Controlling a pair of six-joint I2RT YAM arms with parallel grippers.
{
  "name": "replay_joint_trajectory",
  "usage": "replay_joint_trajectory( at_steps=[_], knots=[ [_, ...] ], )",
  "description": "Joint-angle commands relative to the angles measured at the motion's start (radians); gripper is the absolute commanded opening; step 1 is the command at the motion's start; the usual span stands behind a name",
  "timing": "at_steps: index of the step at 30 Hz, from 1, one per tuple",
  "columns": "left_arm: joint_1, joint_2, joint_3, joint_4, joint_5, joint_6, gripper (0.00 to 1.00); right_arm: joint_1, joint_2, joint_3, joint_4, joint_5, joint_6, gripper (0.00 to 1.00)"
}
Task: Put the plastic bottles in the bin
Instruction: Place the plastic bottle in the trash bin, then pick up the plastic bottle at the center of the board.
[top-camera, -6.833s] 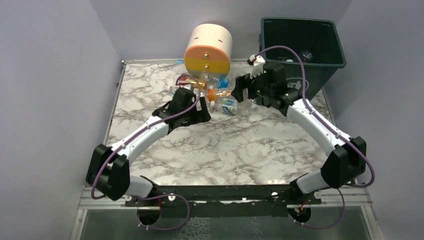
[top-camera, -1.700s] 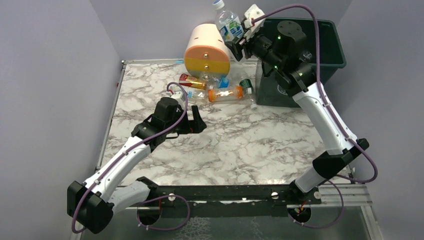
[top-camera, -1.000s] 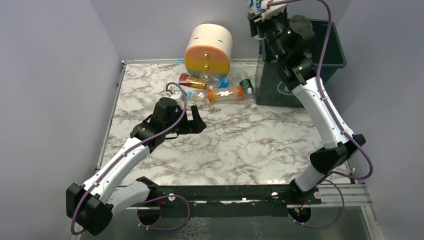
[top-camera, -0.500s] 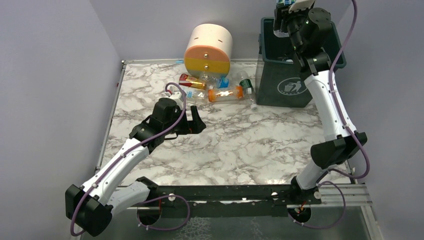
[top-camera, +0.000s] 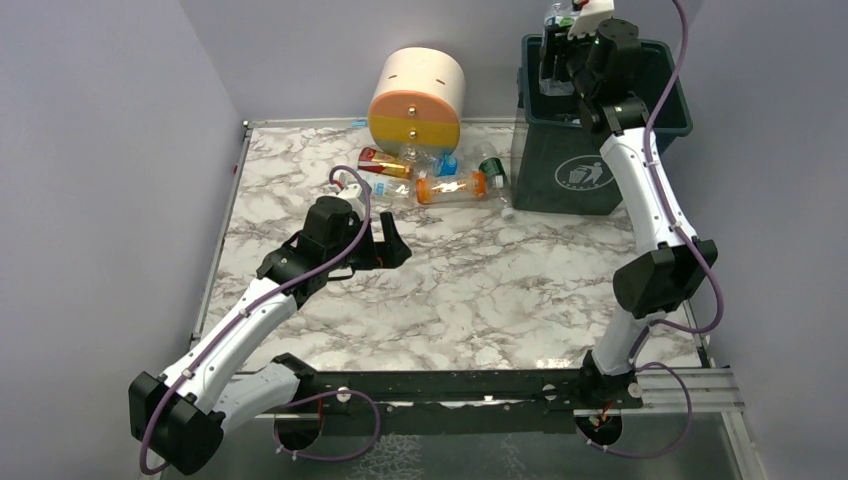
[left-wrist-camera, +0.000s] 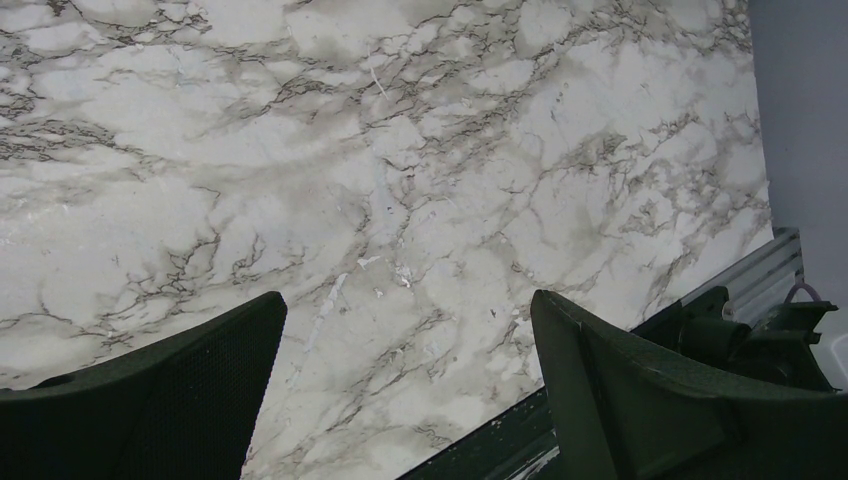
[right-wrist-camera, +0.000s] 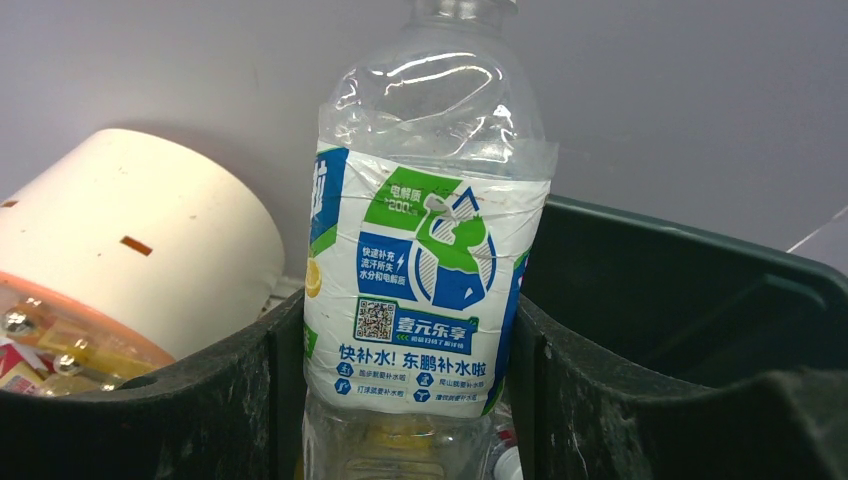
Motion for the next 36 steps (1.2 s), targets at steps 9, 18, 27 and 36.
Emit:
replay_joint_trajectory(
  at_steps=[9,18,27,36],
  knots=[
    [0.004,-0.016,-0.006,-0.005,0.000,-0.005,0.99,0.001,0.019,0.025,-0.028,-0.041,0.042,0.77],
    [0.004,-0.015,-0.006,-0.005,-0.001,-0.004,0.99,0.001,0.005,0.031,-0.030,-0.035,0.046,0.90],
    [0.004,0.008,0.000,0.005,-0.007,-0.003,0.99,0.002,-0.052,0.076,-0.115,-0.066,0.080,0.95],
    [0.004,0.204,0.179,0.005,-0.063,0.142,0.99,0.055,-0.330,-0.224,-0.171,-0.140,0.175,1.00]
  ],
)
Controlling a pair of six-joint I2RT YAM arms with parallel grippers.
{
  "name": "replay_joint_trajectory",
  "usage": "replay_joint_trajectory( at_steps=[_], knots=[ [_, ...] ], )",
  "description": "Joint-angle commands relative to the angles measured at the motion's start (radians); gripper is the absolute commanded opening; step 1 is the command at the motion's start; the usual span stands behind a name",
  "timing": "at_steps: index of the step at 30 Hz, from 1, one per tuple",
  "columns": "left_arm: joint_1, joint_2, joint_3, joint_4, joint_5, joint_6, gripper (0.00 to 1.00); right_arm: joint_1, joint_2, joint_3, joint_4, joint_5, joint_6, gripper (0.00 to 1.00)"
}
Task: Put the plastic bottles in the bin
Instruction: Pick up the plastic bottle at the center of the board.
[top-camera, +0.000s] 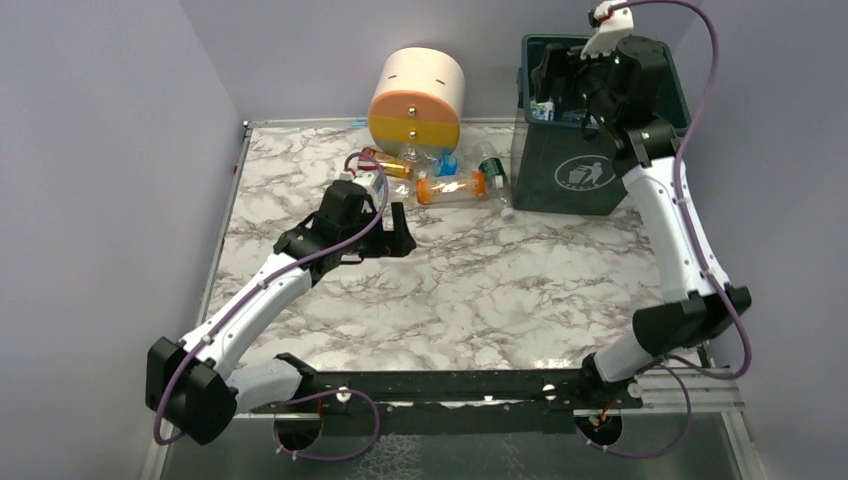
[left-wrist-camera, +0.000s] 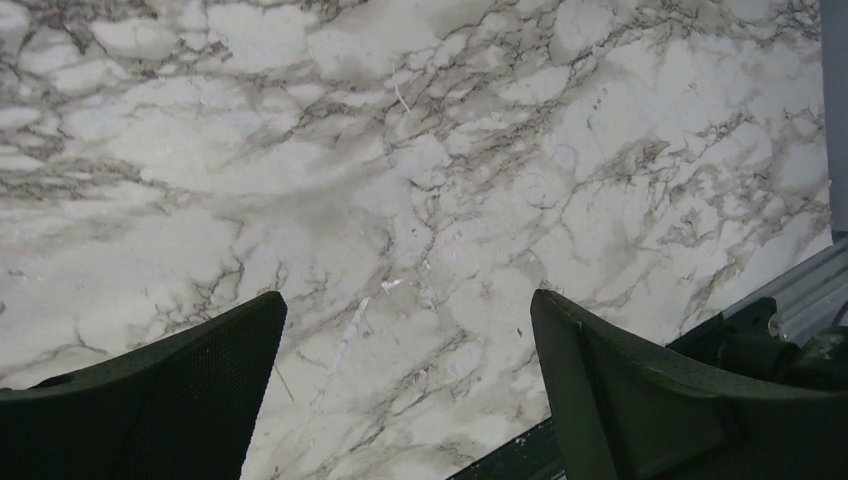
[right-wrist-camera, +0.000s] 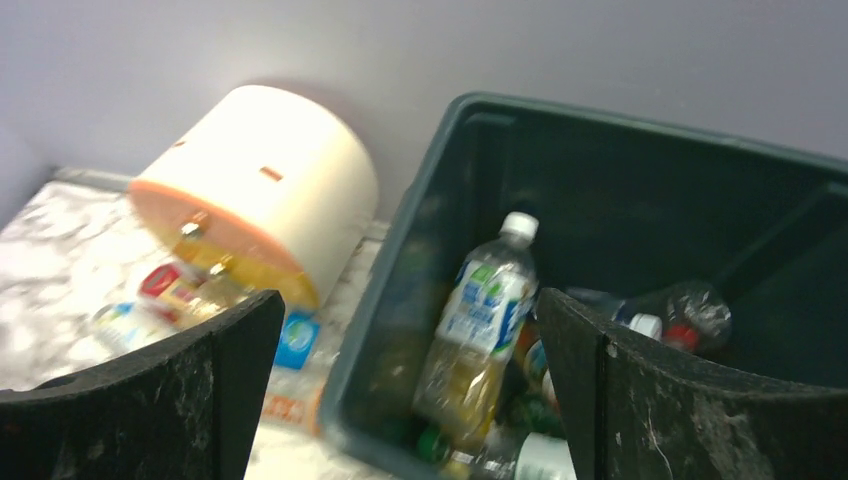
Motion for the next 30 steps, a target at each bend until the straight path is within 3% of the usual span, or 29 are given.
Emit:
replay_joint_trajectory(
  at_steps=[1,12,23,30],
  knots=[
    [0.004,0.103,0.129,0.029,-0.045,0.106,0.99,0.037,-0.173,-0.144,-0.031,-0.065,0.073,1.00],
    [0.004,0.460,0.390,0.116,0.063,0.218,0.99,0.066,-0.426,-0.396,-0.147,-0.217,0.271,1.00],
    [-0.003,0.734,0.590,0.167,-0.103,0.448,0.99,0.067,-0.618,-0.571,-0.240,-0.311,0.270,1.00],
    [-0.024,0.850,0.654,0.211,-0.074,0.672,0.99,0.067,-0.687,-0.645,-0.284,-0.364,0.282,1.00]
  ],
)
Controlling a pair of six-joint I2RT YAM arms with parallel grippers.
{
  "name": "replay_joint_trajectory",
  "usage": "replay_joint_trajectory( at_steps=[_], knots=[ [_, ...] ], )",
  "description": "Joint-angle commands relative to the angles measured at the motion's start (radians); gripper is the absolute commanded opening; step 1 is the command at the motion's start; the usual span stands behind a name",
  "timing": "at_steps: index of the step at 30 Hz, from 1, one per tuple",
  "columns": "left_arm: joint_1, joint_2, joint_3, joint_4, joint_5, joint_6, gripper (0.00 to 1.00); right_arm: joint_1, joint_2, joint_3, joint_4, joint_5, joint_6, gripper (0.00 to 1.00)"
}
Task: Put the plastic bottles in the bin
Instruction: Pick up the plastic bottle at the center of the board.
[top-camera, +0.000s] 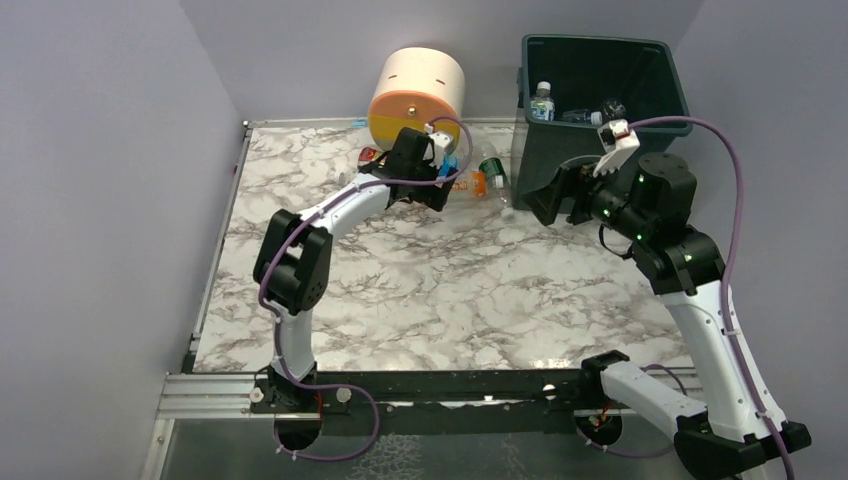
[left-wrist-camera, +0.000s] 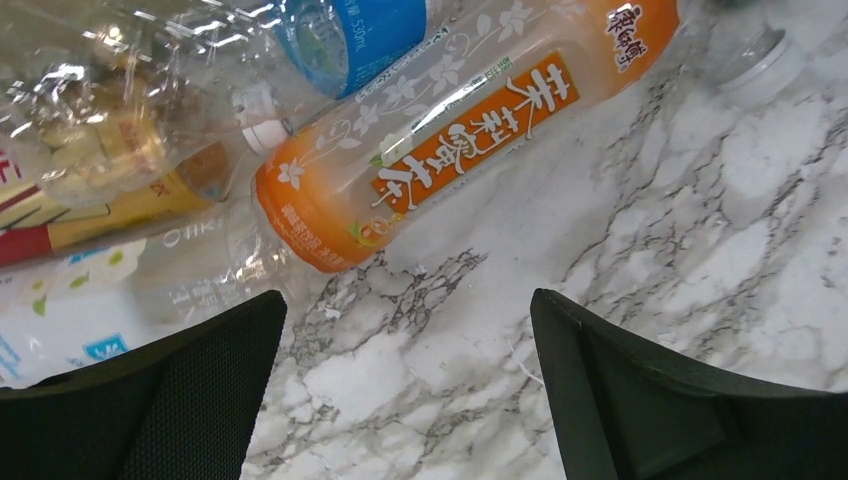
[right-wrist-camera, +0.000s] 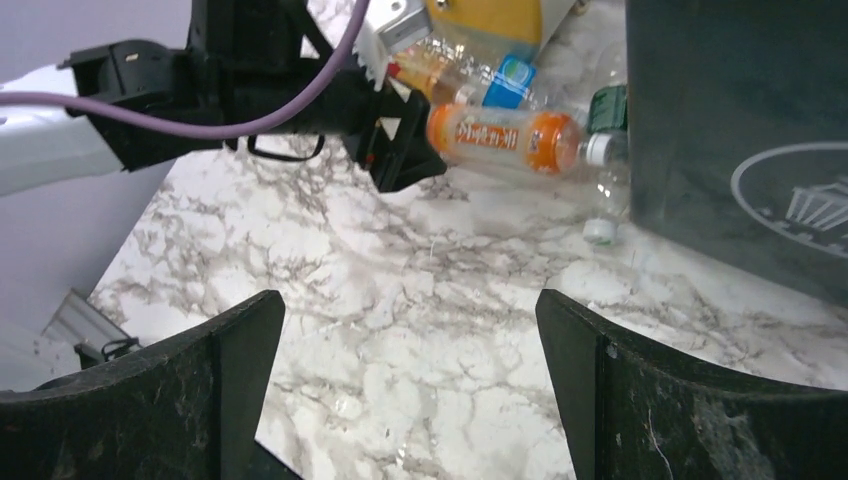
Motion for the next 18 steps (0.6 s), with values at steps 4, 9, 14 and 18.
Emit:
replay_joint_trajectory(
  at_steps=[4,9,14,18],
  knots=[
    [-0.049,0.073,0.045,0.127,-0.052,0.299,0.99,0.004,-0.035,-0.031,-0.066,-0.079,0.013,1.00],
    [-0.057,0.119,0.082,0.155,-0.109,0.382,0.99,0.004,-0.034,-0.027,-0.078,-0.082,0.002,1.00],
    [-0.059,0.151,0.092,0.161,-0.133,0.430,0.99,0.004,-0.031,-0.041,-0.075,-0.082,0.001,0.99],
    [-0.058,0.178,0.091,0.171,-0.145,0.454,0.99,0.004,-0.027,-0.048,-0.069,-0.088,0.006,1.00]
  ],
)
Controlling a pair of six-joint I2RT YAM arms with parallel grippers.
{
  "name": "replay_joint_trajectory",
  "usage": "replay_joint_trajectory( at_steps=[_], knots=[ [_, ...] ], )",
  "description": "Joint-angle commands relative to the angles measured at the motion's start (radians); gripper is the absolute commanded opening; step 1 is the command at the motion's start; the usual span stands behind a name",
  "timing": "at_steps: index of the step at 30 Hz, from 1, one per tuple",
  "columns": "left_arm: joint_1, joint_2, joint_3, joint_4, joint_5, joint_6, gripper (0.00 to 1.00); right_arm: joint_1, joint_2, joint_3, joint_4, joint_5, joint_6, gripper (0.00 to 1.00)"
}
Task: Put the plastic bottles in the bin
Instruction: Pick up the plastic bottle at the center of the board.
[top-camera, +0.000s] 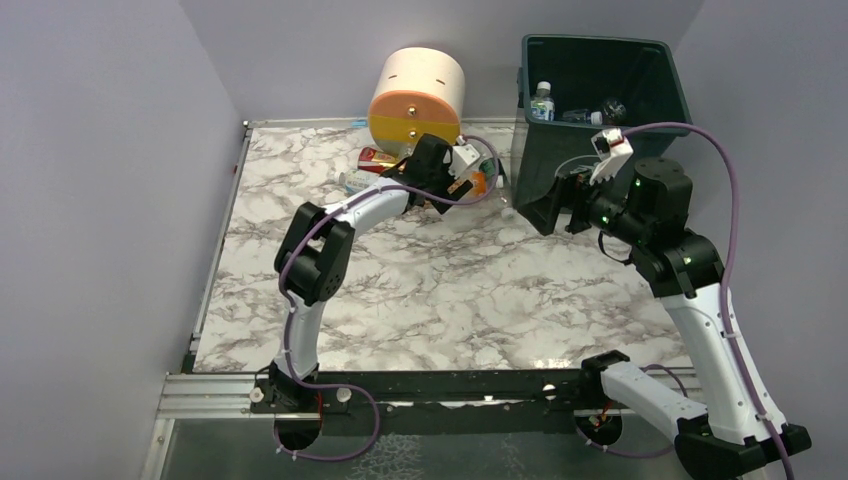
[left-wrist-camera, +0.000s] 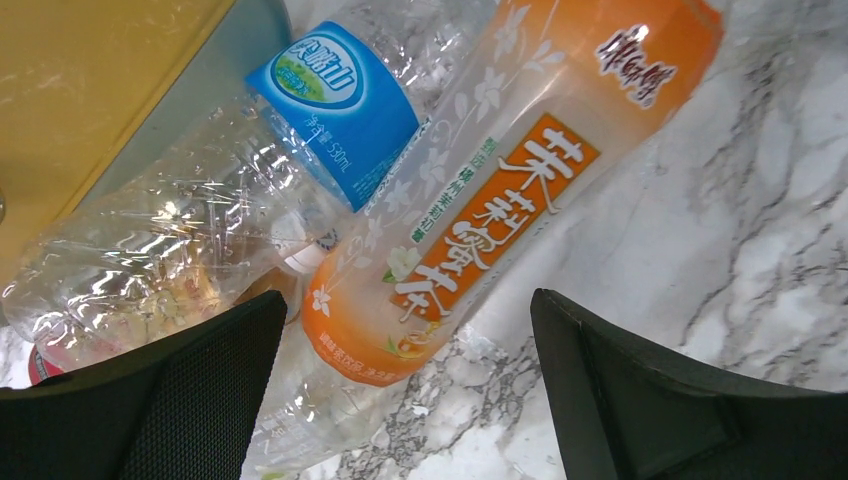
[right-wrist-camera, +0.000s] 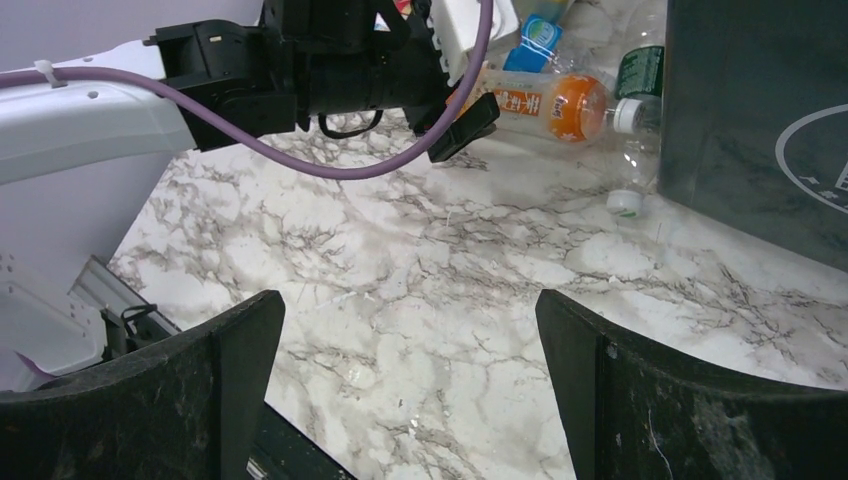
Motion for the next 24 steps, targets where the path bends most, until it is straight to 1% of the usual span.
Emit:
replay_joint_trajectory(
  at_steps=[1,4,10,14,18,22,24],
  knots=[
    [0.004,0.047,0.027,0.036,-0.041,0.062,0.99,0.005,-0.006,-0.016,-0.011,-0.030,0.004,0.99],
    [0.006,0.072,0.043,0.017,-0.024,0.067,0.99,0.004,-0.006,-0.024,-0.005,-0.034,0.007,1.00],
    [0.004,0.074,0.038,0.001,0.005,0.055,0.98,0.004,-0.009,-0.049,0.010,-0.039,0.015,1.00],
    [0.004,0.065,0.021,-0.001,0.005,0.046,0.95,0.004,-0.011,-0.063,0.018,-0.045,0.019,1.00],
    [0.004,0.061,0.016,-0.025,0.002,0.026,0.86,0.004,-0.012,-0.074,0.026,-0.048,0.021,1.00],
    [0.000,0.045,0.008,-0.054,-0.006,0.001,0.70,0.004,-0.013,-0.083,0.036,-0.053,0.024,1.00],
    [-0.001,0.029,0.001,-0.071,-0.011,-0.014,0.63,0.004,-0.014,-0.087,0.041,-0.055,0.025,1.00]
  ],
)
